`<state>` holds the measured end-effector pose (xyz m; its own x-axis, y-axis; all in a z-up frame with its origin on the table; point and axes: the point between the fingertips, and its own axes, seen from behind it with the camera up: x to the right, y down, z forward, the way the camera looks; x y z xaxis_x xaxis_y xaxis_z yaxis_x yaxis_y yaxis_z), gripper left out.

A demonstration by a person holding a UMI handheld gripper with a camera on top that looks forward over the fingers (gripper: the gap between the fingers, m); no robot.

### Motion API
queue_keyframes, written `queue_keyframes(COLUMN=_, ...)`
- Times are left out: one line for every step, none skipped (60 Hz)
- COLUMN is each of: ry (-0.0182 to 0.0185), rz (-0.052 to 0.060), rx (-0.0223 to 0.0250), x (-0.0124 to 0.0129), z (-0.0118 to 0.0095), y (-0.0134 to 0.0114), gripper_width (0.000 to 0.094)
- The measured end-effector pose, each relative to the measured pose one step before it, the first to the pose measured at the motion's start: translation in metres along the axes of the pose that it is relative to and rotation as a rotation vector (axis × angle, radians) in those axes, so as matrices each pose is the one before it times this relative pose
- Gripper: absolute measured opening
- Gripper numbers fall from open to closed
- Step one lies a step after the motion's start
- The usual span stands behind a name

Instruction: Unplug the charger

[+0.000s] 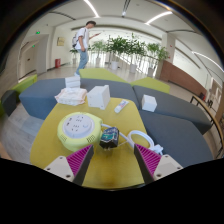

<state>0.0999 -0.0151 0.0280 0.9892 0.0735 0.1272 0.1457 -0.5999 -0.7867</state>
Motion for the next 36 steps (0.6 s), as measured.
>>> queue_keyframes(ry=0.00338, rz=-0.0028, rx=0.00359, x=0.00094, z=-0.00563, y=-0.00122, gripper_width=0.0844)
queue_keyframes(ry=0.00356, rz=-0.002, rx=0.00226, x=0.00171, z=-0.00505, y=-0.00265, gripper_width=0.0844)
queue_keyframes(ry=0.00501, rz=-0.0017, rx=0.00276, x=0.00063, z=-0.00781, y=0.00015, gripper_width=0.0844)
queue_keyframes(ry=0.0036, rz=-0.0005, rx=0.00337, x=0.00088, z=-0.00625, y=-0.00107, gripper_width=0.0844)
queue_keyframes(ry=0.00211, rz=0.0005, rx=0.0027, x=0.00038, z=-0.00629, y=-0.0011, gripper_width=0.0845)
queue_keyframes(ry=-0.00015, rz=0.0012, rx=0.00121, x=-0.00024, z=-0.00646, y=-0.00074, gripper_width=0.0844)
queue_keyframes(ry=-0.00149, rz=0.0014, rx=0.0008, x=-0.00056, z=-0.00637, y=-0.00073, gripper_width=0.0845)
queue_keyframes(ry=-0.00084, rz=0.0026, rx=0.00218, x=-0.00026, z=-0.00669, y=-0.00083, gripper_width=0.0845)
queue_keyframes(ry=0.00064, rz=0.0057, rx=0.00501, x=-0.00013, z=-0.00688, y=-0.0012, gripper_width=0.0845)
queue_keyframes(ry=0.00081, rz=0.0067, rx=0.00549, x=0.00091, z=-0.00699, y=-0.00164, gripper_width=0.0845)
queue_keyframes(ry=0.00013, rz=0.0058, rx=0.00308, x=-0.00001, z=-0.00777, y=-0.00029, gripper_width=0.0846)
queue_keyframes(ry=-0.00182, rz=0.0048, rx=0.00224, x=-0.00096, z=-0.00644, y=0.00029, gripper_width=0.0845)
queue_keyframes(ry=-0.00251, rz=0.0049, rx=0.00216, x=-0.00089, z=-0.0066, y=0.00039, gripper_width=0.0844)
queue_keyframes(ry=-0.00245, rz=0.0062, rx=0.00216, x=-0.00105, z=-0.00626, y=0.00039, gripper_width=0.0844)
queue_keyframes(ry=-0.00227, rz=0.007, rx=0.00147, x=-0.00111, z=-0.00639, y=0.00066, gripper_width=0.0844)
queue_keyframes(ry=-0.00262, rz=0.0065, rx=0.00077, x=-0.00142, z=-0.00621, y=0.00067, gripper_width=0.0843)
queue_keyframes(ry=-0.00445, rz=0.0058, rx=0.00087, x=-0.00063, z=-0.004, y=0.00017, gripper_width=0.0846)
queue_keyframes(ry=-0.00514, rz=0.0044, rx=0.00038, x=-0.0023, z=-0.0056, y=0.001, gripper_width=0.0845)
queue_keyframes(ry=-0.00424, rz=0.0035, rx=0.00013, x=-0.00281, z=-0.00711, y=0.00143, gripper_width=0.0846)
queue_keyframes(ry=-0.00505, rz=0.0029, rx=0.00036, x=-0.00204, z=-0.00462, y=0.0009, gripper_width=0.0845)
queue_keyframes(ry=-0.00505, rz=0.0012, rx=0.00078, x=-0.00197, z=-0.00434, y=0.00033, gripper_width=0.0846)
queue_keyframes(ry=-0.00529, rz=0.0002, rx=0.00221, x=-0.00213, z=-0.00433, y=0.00034, gripper_width=0.0844)
queue_keyframes(ry=-0.00579, rz=-0.0009, rx=0.00323, x=-0.00114, z=-0.00206, y=-0.00068, gripper_width=0.0846)
queue_keyframes(ry=-0.00309, rz=-0.0026, rx=0.00489, x=-0.00152, z=-0.00436, y=-0.00069, gripper_width=0.0846)
queue_keyframes(ry=-0.0024, rz=-0.0019, rx=0.00662, x=-0.00063, z=-0.003, y=-0.00101, gripper_width=0.0846)
queue_keyframes(ry=-0.00048, rz=-0.0029, rx=0.00754, x=-0.00099, z=-0.00348, y=-0.00145, gripper_width=0.0845)
queue_keyframes(ry=0.00104, rz=-0.0042, rx=0.00712, x=-0.00162, z=-0.00582, y=-0.00102, gripper_width=0.0845)
queue_keyframes(ry=0.00113, rz=-0.0049, rx=0.00774, x=-0.0004, z=-0.00277, y=-0.00119, gripper_width=0.0846)
queue_keyframes(ry=0.00227, rz=-0.0052, rx=0.00749, x=-0.00002, z=-0.0028, y=-0.00119, gripper_width=0.0846)
queue_keyframes(ry=0.00287, rz=-0.0053, rx=0.00679, x=0.00053, z=-0.00201, y=-0.00117, gripper_width=0.0846)
queue_keyframes(ry=0.00306, rz=-0.0051, rx=0.00497, x=0.00072, z=-0.00181, y=-0.00064, gripper_width=0.0843)
queue_keyframes(ry=0.00293, rz=-0.0034, rx=0.00173, x=0.00086, z=-0.00147, y=0.00014, gripper_width=0.0843)
queue_keyframes(ry=0.00078, rz=0.0011, rx=-0.00293, x=0.00055, z=-0.0011, y=0.00138, gripper_width=0.0846)
queue_keyframes(ry=-0.00209, rz=0.007, rx=-0.00326, x=0.00049, z=-0.00016, y=0.0014, gripper_width=0.0846)
queue_keyframes(ry=-0.00259, rz=0.01, rx=-0.00139, x=0.00017, z=0.00032, y=0.0014, gripper_width=0.0848)
queue_keyframes(ry=-0.00091, rz=0.0099, rx=0.00168, x=0.00177, z=0.00037, y=0.0005, gripper_width=0.0849)
